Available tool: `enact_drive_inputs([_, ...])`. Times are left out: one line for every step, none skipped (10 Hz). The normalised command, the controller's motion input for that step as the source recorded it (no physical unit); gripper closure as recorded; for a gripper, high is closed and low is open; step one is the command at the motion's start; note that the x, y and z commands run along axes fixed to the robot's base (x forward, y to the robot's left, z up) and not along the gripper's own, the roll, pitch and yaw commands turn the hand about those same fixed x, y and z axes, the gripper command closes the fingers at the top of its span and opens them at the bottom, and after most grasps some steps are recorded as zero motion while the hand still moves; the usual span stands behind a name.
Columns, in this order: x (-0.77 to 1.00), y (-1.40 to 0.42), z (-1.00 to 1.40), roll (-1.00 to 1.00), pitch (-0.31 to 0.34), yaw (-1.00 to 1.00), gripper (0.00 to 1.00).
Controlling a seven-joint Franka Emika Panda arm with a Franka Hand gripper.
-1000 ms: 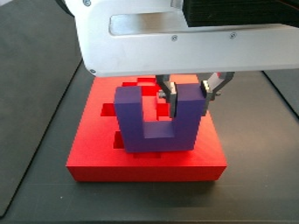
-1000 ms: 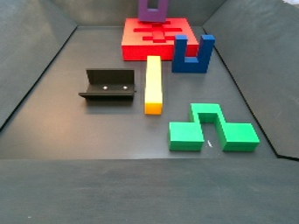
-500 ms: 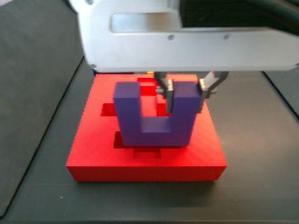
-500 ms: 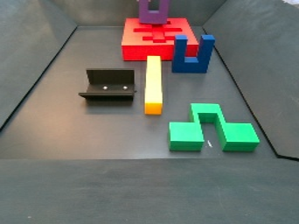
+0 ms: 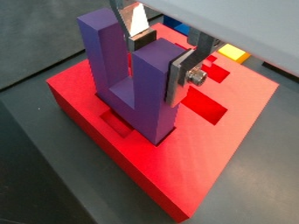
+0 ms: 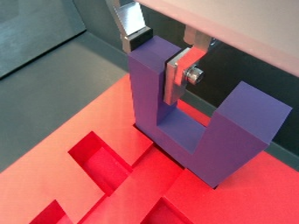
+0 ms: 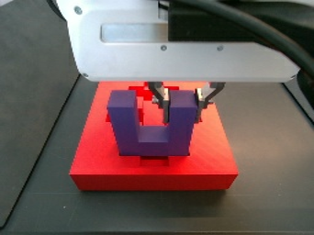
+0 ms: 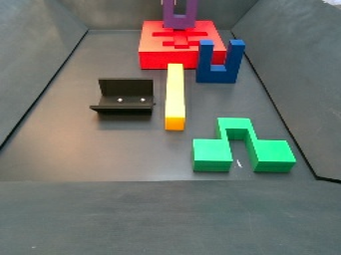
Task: Pick up the purple object. Move up. Move to above the board. Insert the purple object.
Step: Insert the purple object.
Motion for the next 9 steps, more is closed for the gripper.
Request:
enact_drive_inputs([0.14,-0.03,-0.17,0.0,-0.01,0.06,1.0])
enact_drive_inputs([0.0,0.0,-0.38,0.01,-0.017,0.01,1.0])
enact_drive_inputs([0.0,0.0,-0.61,0.07,0.0,0.0,1.0])
enact_drive_inputs([0.01,-0.01,-0.73,0.08,0.0,0.0,1.0])
enact_drive_inputs([0.08,-0.09,-0.79,0.1,0.006,0.0,1.0])
enact_drive_inputs([0.12,-0.13,-0.73,0.09,0.01,-0.01,1.0])
enact_drive_inputs([0.18,-0.14,-0.65,0.05,0.019,-0.05,1.0])
enact_drive_inputs([0.06,0.0,0.0,0.0,0.021,0.0,1.0])
enact_drive_inputs([0.0,0.0,0.0,0.0,0.0,0.0,1.0])
